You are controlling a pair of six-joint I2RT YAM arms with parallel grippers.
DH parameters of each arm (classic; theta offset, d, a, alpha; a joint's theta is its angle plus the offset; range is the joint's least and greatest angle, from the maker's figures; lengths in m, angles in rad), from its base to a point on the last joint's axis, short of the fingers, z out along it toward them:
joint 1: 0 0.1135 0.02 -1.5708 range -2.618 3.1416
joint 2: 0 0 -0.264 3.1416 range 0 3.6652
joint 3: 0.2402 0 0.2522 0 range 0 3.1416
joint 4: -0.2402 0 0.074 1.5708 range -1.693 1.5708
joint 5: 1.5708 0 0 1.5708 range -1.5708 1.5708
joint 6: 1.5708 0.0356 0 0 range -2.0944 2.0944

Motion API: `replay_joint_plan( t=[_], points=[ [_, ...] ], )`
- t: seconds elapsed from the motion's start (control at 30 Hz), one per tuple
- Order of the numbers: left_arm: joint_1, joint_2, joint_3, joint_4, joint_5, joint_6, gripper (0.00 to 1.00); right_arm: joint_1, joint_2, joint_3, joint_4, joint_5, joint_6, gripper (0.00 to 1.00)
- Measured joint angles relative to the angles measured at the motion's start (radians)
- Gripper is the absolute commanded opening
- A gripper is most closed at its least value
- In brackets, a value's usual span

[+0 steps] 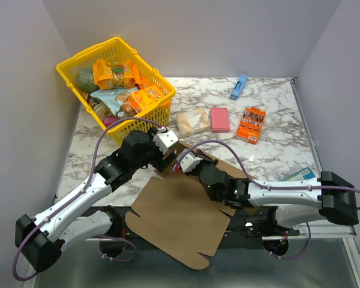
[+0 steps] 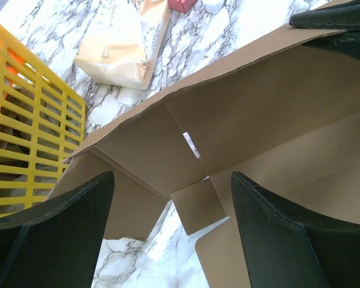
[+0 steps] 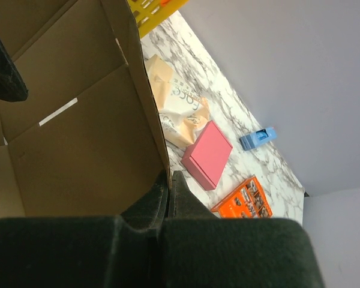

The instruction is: Fold the paper box

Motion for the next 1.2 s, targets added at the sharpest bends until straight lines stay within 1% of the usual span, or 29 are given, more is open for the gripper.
replay_joint_plan(
  t=[0.07,0.3,0.53,0.7,0.9,1.0,1.03,1.1,1.13,1.2],
  points=[
    [0.0,-0.01,0.0,0.002,-0.008,0.003,0.89,0.0,-0.002,0.0,-0.001,0.0,0.003,0.01],
    [0.0,-0.121,0.006,0.018,-0.021,0.053,0.9,0.0,-0.004,0.0,-0.004,-0.002,0.007,0.01],
    [0.0,-0.093,0.015,0.014,0.025,0.127,0.9,0.0,-0.005,0.0,-0.007,-0.01,0.006,0.01],
    [0.0,-0.093,0.014,0.041,0.029,0.176,0.9,0.0,-0.01,0.0,-0.012,-0.011,0.008,0.01],
    [0.0,-0.064,0.014,0.076,0.029,0.201,0.9,0.0,-0.013,0.0,-0.016,-0.017,0.014,0.01],
    [0.0,-0.035,0.014,0.09,0.035,0.203,0.85,0.0,-0.013,0.0,-0.016,-0.018,0.014,0.01],
    [0.0,-0.027,0.014,0.09,0.038,0.204,0.79,0.0,-0.013,0.0,-0.017,-0.019,0.014,0.01],
    [0.0,-0.008,0.014,0.091,0.045,0.202,0.72,0.0,-0.013,0.0,-0.018,-0.019,0.014,0.01],
    [0.0,-0.002,0.014,0.091,0.045,0.2,0.67,0.0,-0.013,0.0,-0.02,-0.019,0.014,0.01],
    [0.002,0.006,0.015,0.096,0.045,0.197,0.65,0.0,-0.013,0.0,-0.027,-0.019,0.014,0.01]
  ],
)
